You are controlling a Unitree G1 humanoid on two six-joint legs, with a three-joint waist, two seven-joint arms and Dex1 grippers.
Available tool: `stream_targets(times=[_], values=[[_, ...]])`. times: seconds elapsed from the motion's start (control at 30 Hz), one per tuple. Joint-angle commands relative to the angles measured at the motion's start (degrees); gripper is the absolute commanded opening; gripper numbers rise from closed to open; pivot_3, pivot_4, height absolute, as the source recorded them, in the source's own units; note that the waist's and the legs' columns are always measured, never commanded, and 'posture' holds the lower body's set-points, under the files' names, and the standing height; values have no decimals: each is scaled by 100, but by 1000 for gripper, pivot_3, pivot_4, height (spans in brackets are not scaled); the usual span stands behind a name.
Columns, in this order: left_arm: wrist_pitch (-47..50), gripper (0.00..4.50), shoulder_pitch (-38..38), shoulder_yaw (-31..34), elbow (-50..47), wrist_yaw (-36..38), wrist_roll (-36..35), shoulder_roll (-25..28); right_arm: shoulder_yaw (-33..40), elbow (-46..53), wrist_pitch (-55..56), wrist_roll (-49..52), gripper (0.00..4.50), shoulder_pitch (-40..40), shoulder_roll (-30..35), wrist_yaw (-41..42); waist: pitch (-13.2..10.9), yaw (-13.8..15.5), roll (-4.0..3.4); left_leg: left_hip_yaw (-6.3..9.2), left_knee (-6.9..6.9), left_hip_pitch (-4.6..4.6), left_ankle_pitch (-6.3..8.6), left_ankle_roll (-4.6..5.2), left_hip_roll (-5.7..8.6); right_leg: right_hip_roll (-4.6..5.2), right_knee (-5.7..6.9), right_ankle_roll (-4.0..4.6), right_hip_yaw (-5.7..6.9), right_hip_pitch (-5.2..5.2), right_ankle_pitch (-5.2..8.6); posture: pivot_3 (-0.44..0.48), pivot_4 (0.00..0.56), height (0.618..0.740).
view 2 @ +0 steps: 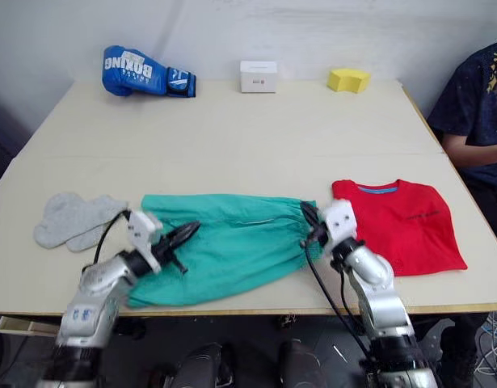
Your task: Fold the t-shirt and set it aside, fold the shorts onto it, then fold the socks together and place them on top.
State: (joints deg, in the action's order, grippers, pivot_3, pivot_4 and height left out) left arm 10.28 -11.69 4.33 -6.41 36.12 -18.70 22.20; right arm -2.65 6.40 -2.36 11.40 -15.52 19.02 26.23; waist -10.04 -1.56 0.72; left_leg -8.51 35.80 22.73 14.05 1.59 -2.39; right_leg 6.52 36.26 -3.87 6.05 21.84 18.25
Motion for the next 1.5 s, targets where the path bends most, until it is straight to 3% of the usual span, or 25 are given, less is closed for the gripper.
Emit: stream_targets(times=[0.03, 0.2, 0.37, 0.57, 0.7, 0.8, 0.93, 1.07, 1.17, 1.23, 1.33, 1.5], values=[[347, 0, -625, -193, 211, -57, 149, 88, -413, 92, -409, -199, 28, -424, -240, -41, 2, -1, 1, 0, -1, 0, 1, -2, 0, -1, -1, 1, 1, -1, 1, 0, 150, 740], [368, 0, -1230, -528, 1696, -631, 962, 24, -751, -1255, -300, -1073, 28, -785, -866, -957, 3, -18, 2, -7, 7, 23, -28, -5, 3, -10, -4, -5, 3, 16, 6, 0, 150, 740], [231, 0, -1061, -540, 1783, -703, 1136, 54, -575, -1737, 289, -1293, 28, -531, -730, -1058, 0, -1, 11, -15, 27, 87, -38, 1, 10, -6, 28, -6, -3, 77, 6, 0, 150, 740], [-271, 0, -574, -428, 2064, -651, 1189, 125, 84, -1375, 774, -996, 28, 225, -28, -825, 5, 16, 13, -9, 23, 47, -3, -8, 17, 9, 18, -13, -6, 40, 5, 0, 150, 740], [-1241, 0, -638, -164, 2136, -401, 755, -175, 358, -344, 916, -337, 28, 729, 172, -303, 0, 5, 3, -2, 17, 37, 8, 8, 10, 8, 18, -12, -4, 32, 5, 0, 150, 740], [-1683, 0, -792, 42, 1931, -109, 272, -503, 487, 708, 123, 501, 614, 1099, 174, -65, -6, -14, 2, -6, 14, 60, 3, 3, 4, 3, 25, -11, -7, 61, 6, 0, 150, 740], [-1783, 0, -1000, -129, 1840, 157, 357, -503, 884, 1926, -1511, 1879, 1952, 1522, 155, -460, -8, 18, 7, -3, 16, 60, 0, 4, -2, -2, 25, -9, -1, 59, 7, 0, 150, 740], [-1601, 0, -1229, -517, 1552, 840, 282, -424, 1687, 3058, -3262, 5200, 3365, 2389, 414, -1670, -9, 100, 7, 0, 18, 64, 9, 12, 0, -1, 13, -8, -3, 53, 7, 0, 150, 740], [-1486, 0, -1253, -915, 1445, 1495, 277, -294, 2128, 3347, -3775, 7580, 4426, 3315, 1159, -2534, -9, 152, 6, 0, 16, 73, 15, 23, 2, 1, -2, -8, -4, 56, 7, 0, 150, 740], [-1429, 0, -1245, -1108, 1520, 1779, 316, -245, 2264, 3354, -3870, 8440, 4469, 3808, 1539, -2947, -8, 153, 8, -1, 13, 75, 19, 29, 3, 1, -17, -8, -3, 53, 7, 0, 150, 740], [-1355, 0, -1278, -1257, 1791, 1981, 331, -331, 2161, 3284, -3638, 9154, 4469, 4009, 1611, -3556, -10, 119, 11, -5, 13, 76, 22, 35, 2, -2, -29, -11, -4, 52, 5, 0, 150, 740], [-1659, 0, -1446, -1610, 2563, 2056, 885, -325, 1446, 2845, -3507, 9187, 4469, 3638, 1404, -4608, -12, 145, 13, -5, 20, 76, 21, 33, -6, -13, -30, -14, -3, 55, 3, 0, 150, 740]])
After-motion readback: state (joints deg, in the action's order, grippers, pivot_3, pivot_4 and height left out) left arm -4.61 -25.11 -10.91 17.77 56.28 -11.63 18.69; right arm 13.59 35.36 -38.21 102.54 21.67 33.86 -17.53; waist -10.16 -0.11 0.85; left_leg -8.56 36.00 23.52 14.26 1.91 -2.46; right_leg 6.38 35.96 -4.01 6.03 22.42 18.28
